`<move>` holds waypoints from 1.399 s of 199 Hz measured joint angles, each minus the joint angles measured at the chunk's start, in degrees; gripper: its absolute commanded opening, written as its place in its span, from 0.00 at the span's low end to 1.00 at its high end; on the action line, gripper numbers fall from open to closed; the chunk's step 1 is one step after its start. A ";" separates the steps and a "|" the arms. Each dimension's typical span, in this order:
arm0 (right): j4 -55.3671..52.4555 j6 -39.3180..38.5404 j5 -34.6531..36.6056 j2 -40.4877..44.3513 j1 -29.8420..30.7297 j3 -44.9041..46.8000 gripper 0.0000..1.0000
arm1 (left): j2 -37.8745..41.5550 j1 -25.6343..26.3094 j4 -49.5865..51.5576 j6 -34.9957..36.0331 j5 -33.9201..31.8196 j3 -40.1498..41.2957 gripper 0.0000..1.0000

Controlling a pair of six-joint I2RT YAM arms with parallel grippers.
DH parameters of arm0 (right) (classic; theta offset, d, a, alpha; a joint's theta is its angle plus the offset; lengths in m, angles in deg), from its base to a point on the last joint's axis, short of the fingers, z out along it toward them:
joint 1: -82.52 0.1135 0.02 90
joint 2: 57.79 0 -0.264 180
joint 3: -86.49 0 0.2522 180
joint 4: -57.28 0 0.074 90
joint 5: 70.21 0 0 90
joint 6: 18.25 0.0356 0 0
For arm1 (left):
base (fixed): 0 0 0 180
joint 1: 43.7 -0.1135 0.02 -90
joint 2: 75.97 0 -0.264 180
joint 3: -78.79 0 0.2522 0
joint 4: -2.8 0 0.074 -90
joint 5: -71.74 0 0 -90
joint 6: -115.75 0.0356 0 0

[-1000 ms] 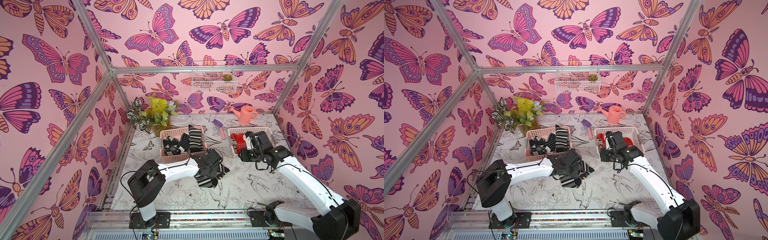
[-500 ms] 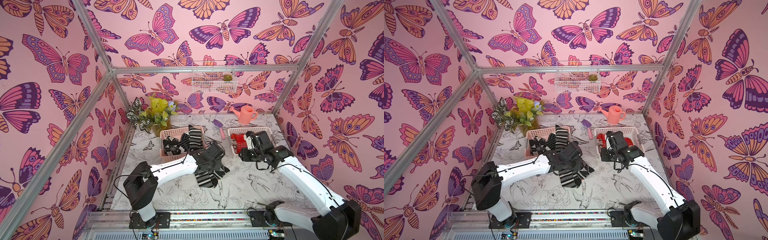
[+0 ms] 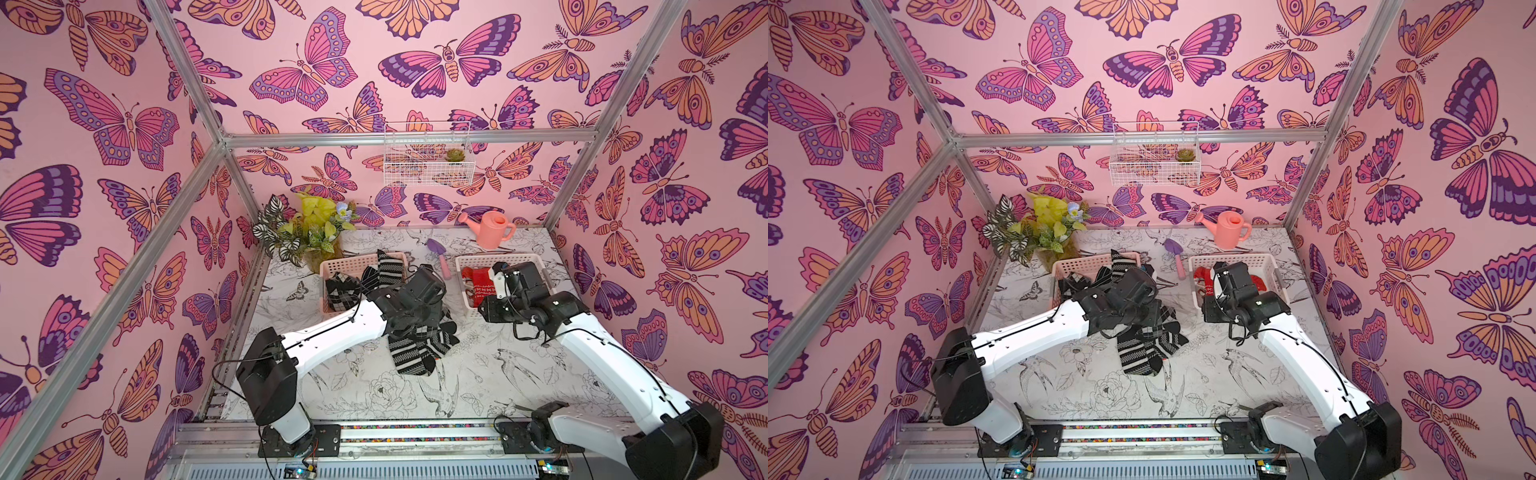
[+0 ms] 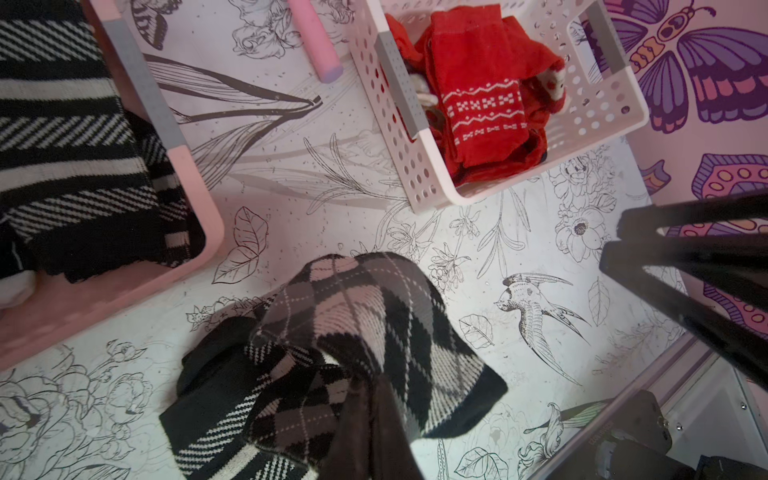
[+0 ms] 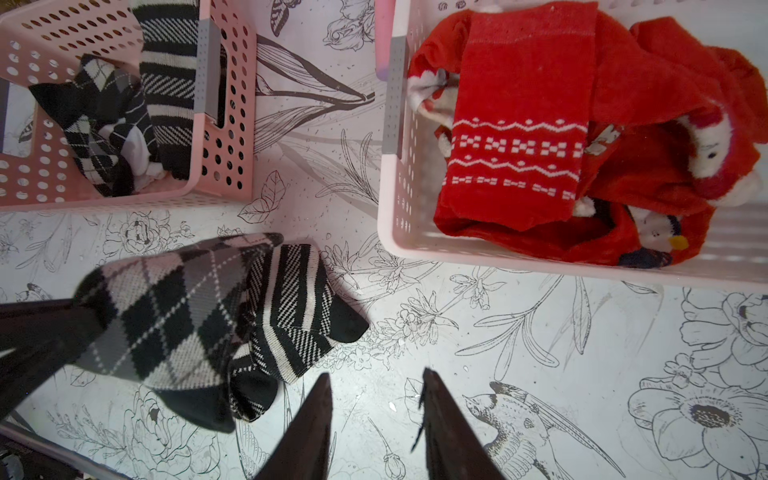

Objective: Sort the socks into the basket by color
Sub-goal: Pick up the sock at the center of the board, then place the sock in the bin.

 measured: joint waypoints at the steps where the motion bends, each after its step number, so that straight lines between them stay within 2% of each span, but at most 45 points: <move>1: 0.00 0.00 0.00 0.00 0.00 0.00 0.38 | 0.09 -0.04 0.02 0.07 -0.02 0.00 0.04; 107: 0.00 -0.02 -0.02 0.00 0.00 0.00 0.39 | 6.82 -8.15 2.75 4.35 -0.20 -3.37 0.04; 230: 0.13 -0.24 -0.31 -1.70 0.00 -0.04 0.39 | 8.79 -24.70 4.87 10.95 3.56 -5.35 0.04; 279: 0.33 -0.59 -0.63 -3.21 -0.02 -0.70 0.39 | 6.58 -30.08 4.76 13.77 5.46 -7.67 0.04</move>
